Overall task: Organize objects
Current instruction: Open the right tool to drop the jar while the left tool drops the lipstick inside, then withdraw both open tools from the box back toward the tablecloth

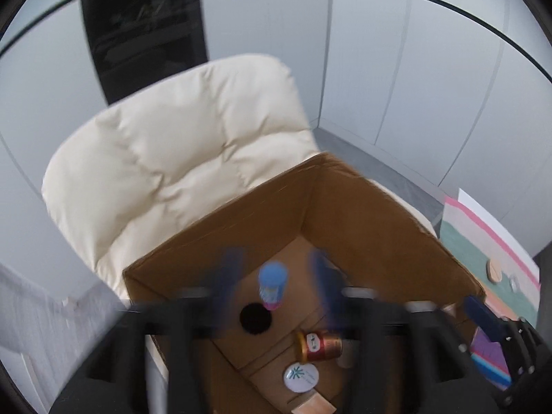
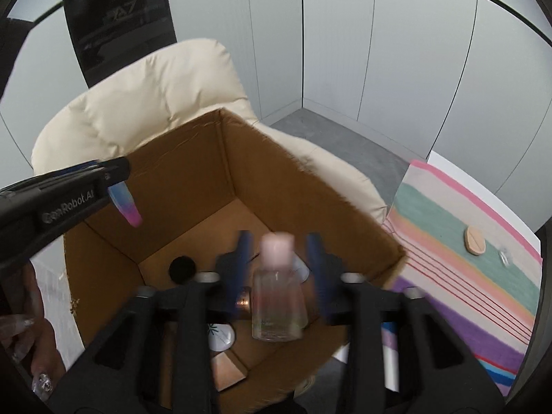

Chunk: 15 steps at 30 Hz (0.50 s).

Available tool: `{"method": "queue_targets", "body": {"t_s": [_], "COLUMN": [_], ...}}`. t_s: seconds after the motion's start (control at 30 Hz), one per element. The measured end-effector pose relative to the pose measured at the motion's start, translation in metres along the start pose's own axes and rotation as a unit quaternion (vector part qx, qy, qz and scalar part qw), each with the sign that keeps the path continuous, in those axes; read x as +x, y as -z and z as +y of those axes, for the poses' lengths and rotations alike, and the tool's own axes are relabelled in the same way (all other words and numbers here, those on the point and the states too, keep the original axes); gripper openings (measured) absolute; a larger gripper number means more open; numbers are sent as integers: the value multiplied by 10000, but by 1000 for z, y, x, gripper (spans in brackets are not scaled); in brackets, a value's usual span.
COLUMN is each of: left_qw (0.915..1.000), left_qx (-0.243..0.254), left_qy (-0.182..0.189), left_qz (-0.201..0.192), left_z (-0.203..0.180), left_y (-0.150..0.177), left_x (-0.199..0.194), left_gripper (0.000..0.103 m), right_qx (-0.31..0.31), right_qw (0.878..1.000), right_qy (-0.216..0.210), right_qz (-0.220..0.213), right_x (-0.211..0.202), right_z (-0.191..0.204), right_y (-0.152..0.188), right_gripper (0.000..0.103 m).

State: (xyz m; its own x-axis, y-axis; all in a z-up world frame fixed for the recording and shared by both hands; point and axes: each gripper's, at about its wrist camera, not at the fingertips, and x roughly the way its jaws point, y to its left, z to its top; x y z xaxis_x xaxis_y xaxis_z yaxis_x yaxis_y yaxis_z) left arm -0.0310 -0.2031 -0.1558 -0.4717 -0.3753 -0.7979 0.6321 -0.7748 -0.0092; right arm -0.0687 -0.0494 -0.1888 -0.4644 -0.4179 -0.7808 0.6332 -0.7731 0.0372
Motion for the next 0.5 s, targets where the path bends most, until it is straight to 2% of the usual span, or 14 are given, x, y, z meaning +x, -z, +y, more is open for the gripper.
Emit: {"method": "queue_targets", "body": {"t_s": [0.03,0.07,0.13,0.5], "left_qw": [10000,10000,10000,9996], "left_qx": [-57,-90,-24,273], "left_qy": [13,12,-42,105], "left_qz": [0,-21,-11,-48], "left_z": [4,8,8,-12], "left_y": [-1,-1,-2,-3], "left_x": [1,0,2,0], "left_gripper": [81,80,81,81], "right_qx": [13,23,30,100], "right_qw": [10000,9999,9997,9997], "right_qy": [44,52,81,202], "right_qz": [-37,-154,-244,-33], "right_x": [0,-3,-6,3], "right_z": [3,4,7,-8], "right_y": [1,2,2,-1], "right_gripper": [97,99,99,99]}}
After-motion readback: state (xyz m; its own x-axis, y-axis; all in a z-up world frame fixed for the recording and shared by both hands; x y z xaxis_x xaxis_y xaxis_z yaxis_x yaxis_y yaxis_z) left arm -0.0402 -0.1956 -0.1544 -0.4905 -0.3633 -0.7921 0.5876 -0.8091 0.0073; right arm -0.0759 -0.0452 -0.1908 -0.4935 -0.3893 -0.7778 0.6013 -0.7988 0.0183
